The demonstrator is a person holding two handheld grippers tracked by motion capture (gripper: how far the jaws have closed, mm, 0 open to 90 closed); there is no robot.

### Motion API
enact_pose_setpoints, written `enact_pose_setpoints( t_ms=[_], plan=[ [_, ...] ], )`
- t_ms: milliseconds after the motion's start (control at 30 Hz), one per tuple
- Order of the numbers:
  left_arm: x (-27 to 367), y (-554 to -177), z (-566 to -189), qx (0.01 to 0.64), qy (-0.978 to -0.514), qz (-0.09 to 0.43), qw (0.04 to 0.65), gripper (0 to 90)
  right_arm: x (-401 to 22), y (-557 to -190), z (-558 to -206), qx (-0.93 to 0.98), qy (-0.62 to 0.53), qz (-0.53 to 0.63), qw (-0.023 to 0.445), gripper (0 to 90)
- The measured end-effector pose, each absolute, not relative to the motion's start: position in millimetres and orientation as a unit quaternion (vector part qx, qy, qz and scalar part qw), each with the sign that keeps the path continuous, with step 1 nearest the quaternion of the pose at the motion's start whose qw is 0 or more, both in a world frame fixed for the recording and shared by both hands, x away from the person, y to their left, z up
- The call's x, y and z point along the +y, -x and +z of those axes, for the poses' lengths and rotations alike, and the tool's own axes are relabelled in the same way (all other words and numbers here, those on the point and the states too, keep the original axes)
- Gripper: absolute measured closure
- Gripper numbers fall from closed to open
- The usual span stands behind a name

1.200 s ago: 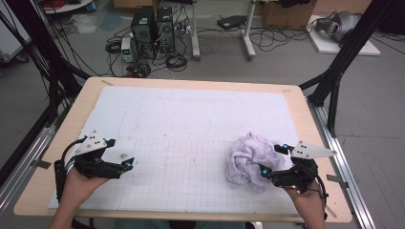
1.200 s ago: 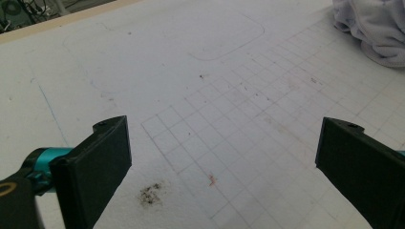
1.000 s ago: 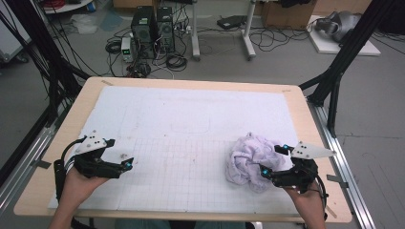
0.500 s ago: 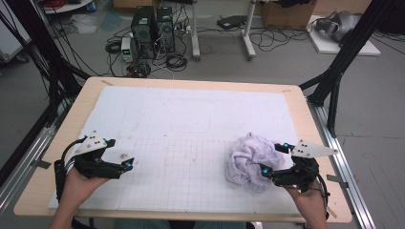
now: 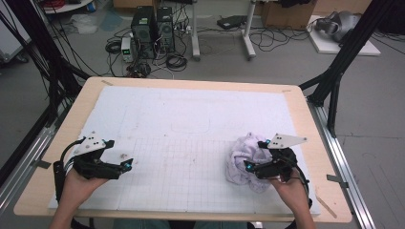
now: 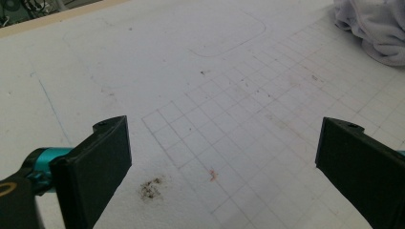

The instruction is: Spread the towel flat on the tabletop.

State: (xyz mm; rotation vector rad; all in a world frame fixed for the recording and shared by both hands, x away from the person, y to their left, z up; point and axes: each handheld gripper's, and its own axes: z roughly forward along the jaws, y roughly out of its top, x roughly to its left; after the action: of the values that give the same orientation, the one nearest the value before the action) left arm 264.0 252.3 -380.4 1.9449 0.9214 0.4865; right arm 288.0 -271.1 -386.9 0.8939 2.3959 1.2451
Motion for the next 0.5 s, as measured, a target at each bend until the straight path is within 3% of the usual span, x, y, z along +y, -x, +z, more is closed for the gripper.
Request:
enact_pose_setpoints(
  t_ms=[267,333,500],
  plan=[
    [253.3,-263.8,-384.9,0.377,-0.786,0.193,0.451,5.4,-262.3,-292.6,-403.4,0.856,-0.307,0.388,0.147,17.9],
    [252.2,-263.8,-386.1,0.375,-0.787,0.192,0.451,5.4,-260.6,-293.0,-408.9,0.856,-0.316,0.38,0.153,26.2],
    [249.0,-262.6,-390.0,0.373,-0.789,0.189,0.45,5.4,-258.9,-294.3,-413.7,0.853,-0.331,0.374,0.151,37.0]
  ],
)
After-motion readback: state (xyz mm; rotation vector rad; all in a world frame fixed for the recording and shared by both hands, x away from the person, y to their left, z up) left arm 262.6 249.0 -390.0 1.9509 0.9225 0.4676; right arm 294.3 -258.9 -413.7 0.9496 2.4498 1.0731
